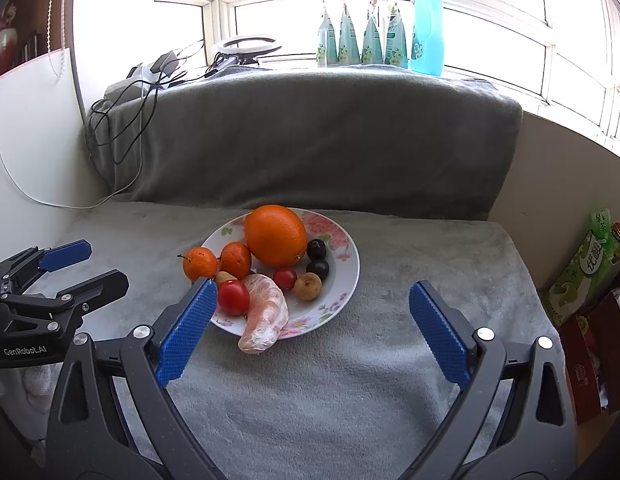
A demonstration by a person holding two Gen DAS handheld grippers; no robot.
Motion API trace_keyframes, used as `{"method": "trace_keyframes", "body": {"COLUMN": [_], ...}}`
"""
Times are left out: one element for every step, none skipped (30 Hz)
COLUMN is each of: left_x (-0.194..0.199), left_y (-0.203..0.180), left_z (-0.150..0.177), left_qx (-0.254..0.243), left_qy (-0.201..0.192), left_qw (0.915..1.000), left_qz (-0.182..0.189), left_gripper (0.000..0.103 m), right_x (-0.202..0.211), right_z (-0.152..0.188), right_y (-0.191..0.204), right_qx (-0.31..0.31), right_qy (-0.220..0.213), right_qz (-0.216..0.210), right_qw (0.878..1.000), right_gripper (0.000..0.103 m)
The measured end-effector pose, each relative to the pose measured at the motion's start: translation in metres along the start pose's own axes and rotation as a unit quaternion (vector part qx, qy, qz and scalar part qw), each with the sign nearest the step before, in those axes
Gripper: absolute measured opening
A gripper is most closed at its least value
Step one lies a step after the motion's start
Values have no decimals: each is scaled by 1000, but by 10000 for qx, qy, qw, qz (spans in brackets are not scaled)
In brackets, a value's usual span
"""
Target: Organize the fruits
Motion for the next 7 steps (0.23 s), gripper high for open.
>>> {"method": "trace_keyframes", "body": {"left_x": [0,1,2,2,2,3,2], "left_y": [0,-1,0,0,0,0,1], "left_z": [0,0,0,-1,-1,-1,-1], "left_qx": [-1,3,7,11,16,20,29], "left_qy": [-6,-10,-17,-22,-25,-25,-18], "left_qw": [10000,10000,10000,10000,10000,10000,10000], "left_qz": [3,6,6,2,1,4,6], "left_gripper": [88,88,88,88,88,88,88], "right_x": [0,0,0,0,0,0,-1], "right_z": [0,0,1,1,1,1,1], "right_y": [0,0,1,0,0,0,0], "right_qx": [-2,-2,-6,-8,-3,-3,-6], "right_qy": [0,3,3,6,5,5,18], "right_qz": [0,0,5,1,-2,4,-1], "right_qw": [10000,10000,10000,10000,10000,10000,10000], "right_gripper": [99,99,99,99,99,99,99]}}
Point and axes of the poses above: each gripper's, at about its wrist camera, not at the fingertips, and x roughly against the way its jaws point, y to its left, z to its underside, the point moved 10 cm from there along -x, roughly the way its jaws point, and after that the axes turned 11 degrees about -z, right-handed, at the moved point
